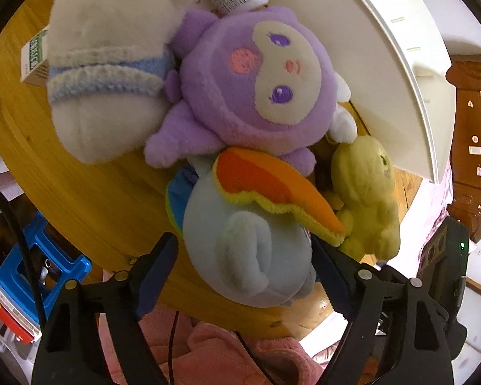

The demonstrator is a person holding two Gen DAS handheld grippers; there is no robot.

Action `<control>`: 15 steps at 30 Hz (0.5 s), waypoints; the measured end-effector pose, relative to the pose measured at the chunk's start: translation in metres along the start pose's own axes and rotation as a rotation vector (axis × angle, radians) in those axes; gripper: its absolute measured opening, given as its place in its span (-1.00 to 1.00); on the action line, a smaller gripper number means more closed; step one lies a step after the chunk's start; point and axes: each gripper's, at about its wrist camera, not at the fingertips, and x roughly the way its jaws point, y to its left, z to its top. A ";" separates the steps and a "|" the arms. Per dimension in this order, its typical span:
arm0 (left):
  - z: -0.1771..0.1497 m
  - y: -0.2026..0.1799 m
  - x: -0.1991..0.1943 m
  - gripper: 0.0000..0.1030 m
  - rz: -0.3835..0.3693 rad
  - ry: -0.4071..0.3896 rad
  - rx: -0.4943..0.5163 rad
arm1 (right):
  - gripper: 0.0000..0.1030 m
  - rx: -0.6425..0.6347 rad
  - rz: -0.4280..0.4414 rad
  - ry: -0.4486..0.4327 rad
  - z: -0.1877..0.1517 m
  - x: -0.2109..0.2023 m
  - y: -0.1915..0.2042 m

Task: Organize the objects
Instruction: 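Grasp the grey rainbow pony with the left tool while the right tool grasps the blue ball plush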

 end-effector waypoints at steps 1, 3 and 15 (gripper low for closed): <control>-0.001 0.000 0.000 0.57 -0.005 0.005 0.000 | 0.59 0.004 -0.001 0.002 0.000 0.001 0.000; -0.004 -0.001 -0.002 0.52 -0.013 0.015 0.004 | 0.52 0.007 0.000 0.008 0.000 0.003 0.001; -0.022 -0.006 -0.012 0.44 0.030 0.022 0.054 | 0.18 -0.016 0.005 0.011 0.014 -0.001 0.004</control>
